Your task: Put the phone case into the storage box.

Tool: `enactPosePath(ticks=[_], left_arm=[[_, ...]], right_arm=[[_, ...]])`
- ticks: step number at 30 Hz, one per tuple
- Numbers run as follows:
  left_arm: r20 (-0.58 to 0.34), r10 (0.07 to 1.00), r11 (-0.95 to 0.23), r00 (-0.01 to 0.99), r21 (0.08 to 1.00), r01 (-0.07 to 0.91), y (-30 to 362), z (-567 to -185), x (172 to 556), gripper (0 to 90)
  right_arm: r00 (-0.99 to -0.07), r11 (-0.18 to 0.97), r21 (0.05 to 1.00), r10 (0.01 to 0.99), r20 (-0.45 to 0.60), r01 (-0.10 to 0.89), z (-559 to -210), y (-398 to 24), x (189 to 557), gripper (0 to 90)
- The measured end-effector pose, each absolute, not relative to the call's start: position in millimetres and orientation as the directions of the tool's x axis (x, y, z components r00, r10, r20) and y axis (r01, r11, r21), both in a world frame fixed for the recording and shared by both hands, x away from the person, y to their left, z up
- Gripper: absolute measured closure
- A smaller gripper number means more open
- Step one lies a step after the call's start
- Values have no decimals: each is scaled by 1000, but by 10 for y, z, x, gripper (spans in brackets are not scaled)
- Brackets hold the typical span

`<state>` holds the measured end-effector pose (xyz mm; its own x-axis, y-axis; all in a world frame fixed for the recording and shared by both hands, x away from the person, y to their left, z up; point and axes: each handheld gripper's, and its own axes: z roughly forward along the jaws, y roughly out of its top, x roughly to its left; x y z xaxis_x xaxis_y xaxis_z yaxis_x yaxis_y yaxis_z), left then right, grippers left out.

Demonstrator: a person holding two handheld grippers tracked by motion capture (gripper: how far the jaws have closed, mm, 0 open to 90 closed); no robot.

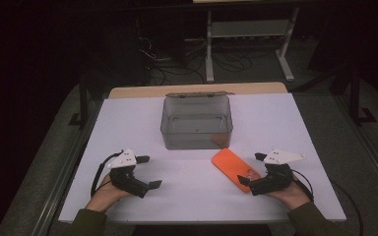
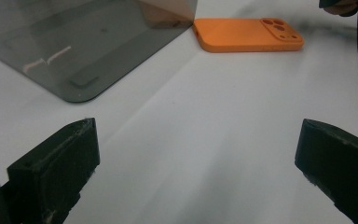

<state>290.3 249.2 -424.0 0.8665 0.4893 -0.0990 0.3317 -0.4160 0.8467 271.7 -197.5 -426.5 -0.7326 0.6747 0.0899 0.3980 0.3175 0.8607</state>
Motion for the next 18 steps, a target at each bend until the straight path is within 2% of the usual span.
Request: enactPosePath(ticks=[18], left_arm=[[-101, 501, -412, 859, 846, 339, 2509, -4260, 2894, 0]], right_arm=[[-720, 315, 857, 689, 90, 409, -4264, -1981, 2728, 0]])
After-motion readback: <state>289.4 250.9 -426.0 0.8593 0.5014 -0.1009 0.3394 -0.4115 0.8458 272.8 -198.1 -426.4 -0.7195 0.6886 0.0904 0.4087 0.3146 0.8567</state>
